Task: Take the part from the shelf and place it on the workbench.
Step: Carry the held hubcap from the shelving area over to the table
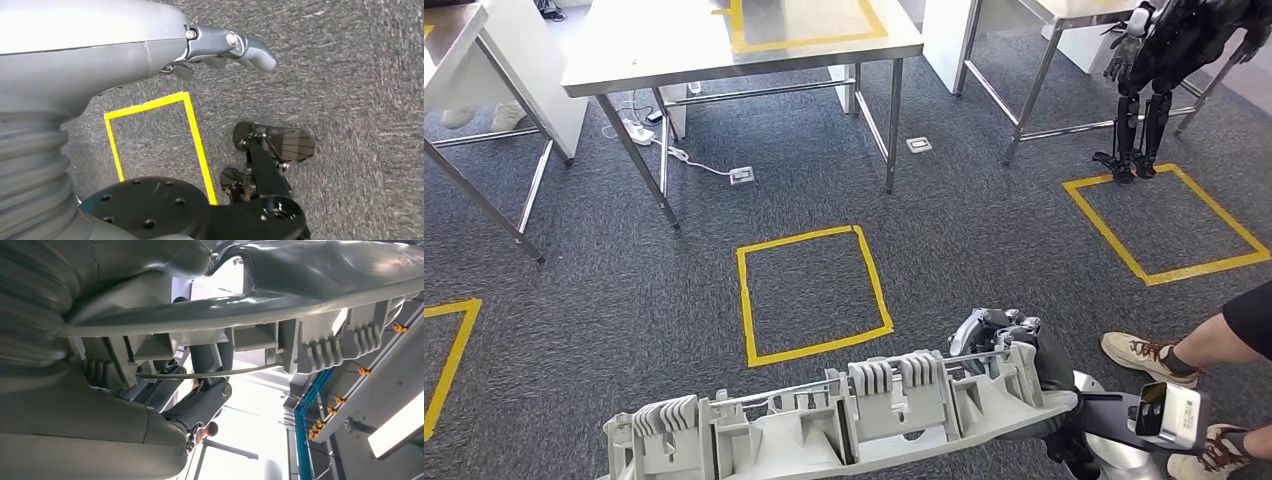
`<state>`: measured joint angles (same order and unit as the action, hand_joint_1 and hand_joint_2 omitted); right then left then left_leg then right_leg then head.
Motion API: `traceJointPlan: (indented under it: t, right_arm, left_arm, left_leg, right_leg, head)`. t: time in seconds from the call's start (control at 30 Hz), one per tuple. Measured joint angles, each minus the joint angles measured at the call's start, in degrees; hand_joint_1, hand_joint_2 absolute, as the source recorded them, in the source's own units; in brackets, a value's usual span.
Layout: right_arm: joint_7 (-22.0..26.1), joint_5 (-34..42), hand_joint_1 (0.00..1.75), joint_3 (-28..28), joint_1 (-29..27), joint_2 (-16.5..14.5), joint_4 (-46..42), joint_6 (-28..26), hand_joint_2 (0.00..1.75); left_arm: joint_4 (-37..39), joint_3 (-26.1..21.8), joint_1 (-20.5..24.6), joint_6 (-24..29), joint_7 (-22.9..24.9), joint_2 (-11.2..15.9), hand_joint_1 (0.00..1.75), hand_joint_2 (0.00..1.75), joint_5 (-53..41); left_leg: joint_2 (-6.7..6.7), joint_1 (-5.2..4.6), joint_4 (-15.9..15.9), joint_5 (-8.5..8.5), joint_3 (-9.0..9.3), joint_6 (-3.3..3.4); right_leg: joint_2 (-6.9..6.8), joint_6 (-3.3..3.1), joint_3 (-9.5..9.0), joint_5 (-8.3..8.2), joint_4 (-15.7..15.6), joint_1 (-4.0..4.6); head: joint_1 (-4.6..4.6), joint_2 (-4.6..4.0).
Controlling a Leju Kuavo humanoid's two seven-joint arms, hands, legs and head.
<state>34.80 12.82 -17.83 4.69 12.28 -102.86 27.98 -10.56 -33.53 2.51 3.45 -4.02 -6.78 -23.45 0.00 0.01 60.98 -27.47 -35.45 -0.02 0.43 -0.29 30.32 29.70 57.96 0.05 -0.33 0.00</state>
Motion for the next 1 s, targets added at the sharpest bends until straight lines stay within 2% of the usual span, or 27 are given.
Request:
traceJointPlan:
  t: [0.03,0.1,0.17,0.2,0.23,0.3,0.33,0.37,0.4,0.43,0.47,0.5,0.53,0.57,0.63,0.67,0.7,0.73,0.77,0.8,0.83,0.87,0.9,0.93,1.0]
  right_arm:
    - [0.0,0.0,1.75,-0.1,0.1,0.0,0.1,0.0,1.75]
    - [0.0,0.1,1.75,-0.2,0.3,-0.1,0.2,-0.1,1.75]
    - [0.1,0.2,1.75,-0.4,0.4,-0.1,0.3,-0.2,1.75]
    - [0.1,0.2,1.75,-0.5,0.5,-0.1,0.3,-0.3,1.75]
    - [0.2,0.3,1.75,-0.5,0.5,-0.1,0.4,-0.3,1.75]
    - [0.3,0.3,1.75,-0.7,0.5,-0.1,0.5,-0.3,1.75]
    - [0.3,0.4,1.75,-0.7,0.4,-0.1,0.7,-0.3,1.75]
    - [0.3,0.3,1.75,-0.8,0.4,-0.1,0.8,-0.3,1.75]
    - [0.4,0.3,1.75,-0.9,0.4,-0.1,0.9,-0.3,1.75]
    - [0.5,0.3,1.75,-0.9,0.4,-0.1,1.0,-0.3,1.75]
    - [0.6,0.3,1.75,-1.0,0.3,-0.1,1.1,-0.3,1.75]
    - [0.6,0.3,1.75,-1.1,0.4,-0.1,1.3,-0.3,1.75]
    - [0.6,0.3,1.75,-1.2,0.4,-0.1,1.4,-0.3,1.75]
    - [0.6,0.3,1.75,-1.3,0.4,-0.2,1.6,-0.3,1.75]
    - [0.3,0.3,1.75,-1.5,0.7,-0.5,1.7,-0.3,1.75]
    - [0.1,0.4,1.75,-1.5,0.8,-0.6,1.7,-0.3,1.75]
    - [-0.1,0.4,1.75,-1.6,1.0,-0.8,1.8,-0.3,1.75]
    - [-0.3,0.4,1.75,-1.6,1.1,-0.9,1.8,-0.4,1.75]
    - [-0.5,0.3,1.75,-1.7,1.2,-1.0,1.9,-0.5,1.75]
    - [-0.7,0.2,1.75,-1.8,1.3,-1.1,2.0,-0.6,1.75]
    - [-0.9,0.1,1.75,-1.8,1.3,-1.1,2.2,-0.7,1.75]
    - [-1.1,0.0,1.75,-1.9,1.4,-1.1,2.3,-0.8,1.75]
    - [-1.2,0.0,1.75,-2.0,1.4,-1.1,2.5,-1.0,1.75]
    - [-1.3,0.0,1.75,-2.1,1.5,-1.1,2.6,-1.0,1.75]
    - [-1.5,0.3,1.75,-2.2,1.8,-1.1,2.9,-1.1,1.75]
  left_arm:
    - [0.0,0.0,0.0,0.0,0.0,0.0,0.00,1.75,0.0]
    - [0.0,0.0,-0.2,0.0,-0.1,0.0,0.00,1.75,0.0]
    - [0.0,0.0,-0.2,0.0,-0.1,-0.1,0.00,1.75,0.0]
    - [0.0,0.0,-0.2,0.1,-0.1,-0.1,0.00,1.75,0.0]
    - [-0.1,0.0,-0.2,0.1,-0.1,0.0,0.00,1.75,0.0]
    - [-0.1,0.0,-0.2,0.1,-0.1,0.0,0.00,1.75,0.0]
    - [-0.1,0.0,-0.3,0.1,-0.1,0.0,0.00,1.75,0.0]
    - [0.0,-0.1,-0.3,0.1,-0.1,0.0,0.00,1.75,0.0]
    - [0.0,-0.1,-0.4,0.1,-0.1,-0.1,0.00,1.75,0.0]
    - [0.0,-0.2,-0.4,0.1,-0.2,-0.1,0.00,1.75,0.0]
    - [0.0,-0.3,-0.4,0.1,-0.2,-0.1,0.00,1.75,0.0]
    - [0.0,-0.4,-0.4,0.1,-0.2,-0.2,0.00,1.75,0.0]
    - [0.0,-0.4,-0.3,0.1,-0.3,-0.2,0.00,1.75,0.0]
    - [0.0,-0.5,-0.2,0.2,-0.3,-0.2,0.00,1.75,0.0]
    - [-0.1,-0.6,-0.1,0.2,-0.4,-0.2,0.00,1.75,0.0]
    - [-0.1,-0.6,-0.1,0.2,-0.4,-0.2,0.00,1.75,0.0]
    - [-0.1,-0.7,0.0,0.2,-0.5,-0.2,0.00,1.75,0.0]
    - [-0.1,-0.7,0.0,0.2,-0.5,-0.2,0.00,1.75,0.0]
    - [-0.1,-0.8,0.0,0.2,-0.5,-0.2,0.00,1.75,0.0]
    - [-0.1,-0.8,-0.1,0.2,-0.5,-0.2,0.00,1.75,0.0]
    - [0.0,-0.8,-0.2,0.3,-0.5,-0.2,0.00,1.75,0.0]
    - [0.0,-0.8,-0.4,0.4,-0.5,-0.2,0.00,1.75,0.0]
    - [0.0,-0.9,-0.4,0.4,-0.4,-0.2,0.00,1.75,0.0]
    - [0.0,-0.9,-0.5,0.5,-0.4,-0.1,0.00,1.75,0.0]
    - [0.0,-0.9,-0.5,0.5,-0.5,-0.1,0.00,1.75,0.0]
  left_leg:
    - [-0.01,-0.11,-1.5,0.11,0.54,0.31]
    - [-0.07,-0.11,-2.0,-0.39,1.19,1.10]
    - [-0.11,0.09,-2.4,-0.18,2.46,1.82]
    - [-0.12,0.18,-2.5,-0.41,3.14,2.05]
    - [-0.11,0.21,-2.6,-0.78,3.60,2.21]
    - [-0.16,0.23,-2.6,-1.78,4.56,2.28]
    - [-0.19,0.25,-2.6,-2.37,5.19,2.22]
    - [-0.23,0.30,-2.6,-3.02,5.99,2.13]
    - [-0.26,0.38,-2.6,-3.74,6.93,2.01]
    - [-0.26,0.45,-2.6,-4.51,7.77,1.84]
    - [-0.27,0.46,-2.6,-5.32,8.64,1.60]
    - [-0.28,0.43,-2.7,-6.02,9.24,1.28]
    - [-0.27,0.39,-3.1,-6.59,9.69,0.90]
    - [-0.27,0.32,-3.3,-6.70,10.27,0.42]
    - [-0.24,0.33,-2.5,-5.95,10.69,-0.55]
    - [-0.23,0.35,-0.3,-5.07,10.03,-0.92]
    - [-0.23,0.39,2.8,-4.57,8.43,-1.12]
    - [-0.22,0.44,6.6,-4.76,6.10,-1.25]
    - [-0.23,0.43,10.1,-6.12,3.50,-1.36]
    - [-0.23,0.44,12.5,-8.53,1.11,-1.42]
    - [-0.23,0.44,13.5,-11.13,-0.75,-1.47]
    - [-0.23,0.44,13.2,-12.97,-1.98,-1.49]
    - [-0.23,0.44,11.5,-13.03,-2.56,-1.47]
    - [-0.16,0.44,8.7,-10.99,-2.71,-1.40]
    - [0.51,0.40,2.4,-3.02,-2.75,-0.92]
  right_leg:
    - [0.03,0.34,-0.31,0.28,0.1,0.04]
    - [0.08,1.09,-0.66,0.38,0.7,0.10]
    - [-0.02,1.76,-0.04,0.37,3.1,0.02]
    - [-0.08,2.08,1.37,0.81,5.6,-0.10]
    - [-0.14,2.40,3.56,1.62,8.9,-0.25]
    - [-0.16,2.98,8.70,4.39,15.2,-0.51]
    - [-0.17,3.18,10.49,5.48,16.6,-0.63]
    - [-0.18,3.31,11.43,5.72,16.1,-0.73]
    - [-0.20,3.36,11.46,4.70,13.8,-0.81]
    - [-0.27,3.26,10.88,2.30,10.3,-0.86]
    - [-0.45,3.05,10.20,-1.37,6.5,-0.85]
    - [-0.64,2.69,9.60,-4.20,3.6,-0.72]
    - [-0.76,2.24,9.24,-6.28,1.9,-0.58]
    - [-0.80,1.75,9.02,-7.16,1.1,-0.49]
    - [-0.55,0.78,7.83,-6.32,0.6,-0.52]
    - [-0.49,0.35,6.92,-5.90,0.3,-0.62]
    - [-0.46,0.00,5.94,-5.39,0.1,-0.67]
    - [-0.47,-0.23,5.03,-4.84,-0.2,-0.72]
    - [-0.47,-0.39,4.21,-4.20,-0.2,-0.72]
    - [-0.39,-0.46,3.39,-3.53,-0.3,-0.71]
    - [-0.25,-0.49,2.49,-2.81,-0.2,-0.71]
    - [-0.11,-0.46,1.50,-2.05,-0.2,-0.70]
    - [0.00,-0.40,0.46,-1.28,-0.2,-0.70]
    - [0.02,-0.31,-0.56,-0.50,-0.2,-0.70]
    - [-0.03,0.05,-2.16,1.08,0.0,-0.52]
  head:
    - [-0.03,0.00]
    - [-0.04,0.00]
    - [0.11,0.00]
    - [0.22,0.00]
    - [0.34,0.00]
    - [0.49,0.00]
    - [0.54,0.00]
    - [0.58,0.00]
    - [0.65,0.00]
    - [0.73,0.00]
    - [0.83,0.00]
    - [0.95,0.00]
    - [1.02,0.00]
    - [1.04,0.00]
    - [0.95,0.00]
    - [0.82,0.00]
    - [0.68,0.00]
    - [0.52,0.00]
    - [0.37,0.00]
    - [0.27,0.00]
    - [0.19,0.00]
    - [0.11,0.00]
    - [0.02,0.00]
    - [-0.08,0.00]
    - [-0.33,0.00]
